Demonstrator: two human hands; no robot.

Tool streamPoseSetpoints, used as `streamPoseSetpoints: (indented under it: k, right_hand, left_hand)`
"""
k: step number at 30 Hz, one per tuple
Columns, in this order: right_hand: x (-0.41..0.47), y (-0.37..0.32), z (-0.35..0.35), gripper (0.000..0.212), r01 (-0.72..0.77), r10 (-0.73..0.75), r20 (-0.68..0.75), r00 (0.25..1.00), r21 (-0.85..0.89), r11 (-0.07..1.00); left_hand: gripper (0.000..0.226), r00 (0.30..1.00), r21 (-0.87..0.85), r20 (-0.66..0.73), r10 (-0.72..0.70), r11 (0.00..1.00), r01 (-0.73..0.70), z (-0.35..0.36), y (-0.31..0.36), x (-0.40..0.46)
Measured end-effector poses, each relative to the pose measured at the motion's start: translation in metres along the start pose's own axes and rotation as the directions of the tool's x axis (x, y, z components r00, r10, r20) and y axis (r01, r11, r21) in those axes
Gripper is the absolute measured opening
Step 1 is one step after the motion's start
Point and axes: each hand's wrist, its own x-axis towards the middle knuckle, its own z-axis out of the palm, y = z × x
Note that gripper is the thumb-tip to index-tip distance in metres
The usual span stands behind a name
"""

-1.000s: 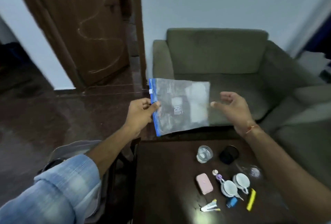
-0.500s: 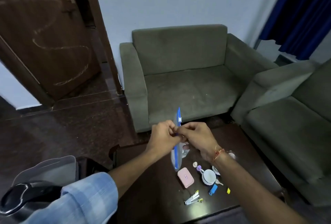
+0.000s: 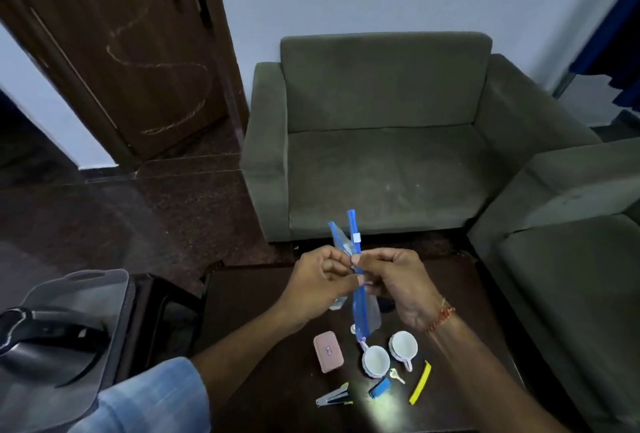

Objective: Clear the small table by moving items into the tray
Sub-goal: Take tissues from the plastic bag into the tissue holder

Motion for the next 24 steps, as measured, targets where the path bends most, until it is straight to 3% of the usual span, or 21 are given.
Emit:
streamPoseSetpoints:
  k: [4,8,11,16,18,20,22,24]
  right_hand:
    - [0.007,-0.001,-0.016,0.011,0.031,-0.034,0.05,0.998,0.055,0.998]
    - [0.007,-0.002,-0.021,0.01,0.044,-0.052,0.059,0.997,0.123,0.991]
    - [0.009,-0.003,-0.025,0.008,0.068,-0.061,-0.047,0.997,0.15,0.986]
    - [0.007,-0.006,-0.033,0.002,0.112,-0.124,-0.258,0.958,-0.062,0.992]
    - [0.0,-0.009,-0.03,0.005,0.137,-0.214,-0.353,0.911,-0.23,0.964]
    - [-0.016,-0.013,-0.017,0.019,0.214,-0.452,-0.408,0.793,-0.508,0.834]
    - [-0.036,-0.016,0.005,0.027,0.354,-0.667,-0.353,0.656,-0.636,0.685]
    - [-0.047,-0.01,0.03,0.022,0.435,-0.733,-0.268,0.625,-0.66,0.613]
  left_hand:
    - [0.029,0.989,-0.194,-0.019,-0.144,0.971,0.138,0.014,0.005,0.006]
    - [0.019,0.982,-0.232,-0.006,-0.187,0.956,0.18,0.015,0.007,0.011]
    - [0.009,0.982,-0.154,-0.103,-0.16,0.978,0.143,0.009,0.005,0.015]
    - [0.017,0.956,0.025,-0.292,-0.01,1.0,0.018,-0.004,0.003,0.016]
    - [0.019,0.943,0.088,-0.325,0.071,0.995,-0.045,-0.008,0.005,0.015]
    - [0.014,0.936,0.133,-0.32,0.149,0.985,-0.111,-0.009,0.006,0.013]
    - [0.01,0.924,0.219,-0.294,0.245,0.958,-0.184,-0.009,0.007,0.01]
    - [0.011,0.891,0.342,-0.268,0.368,0.9,-0.269,-0.01,0.007,0.006]
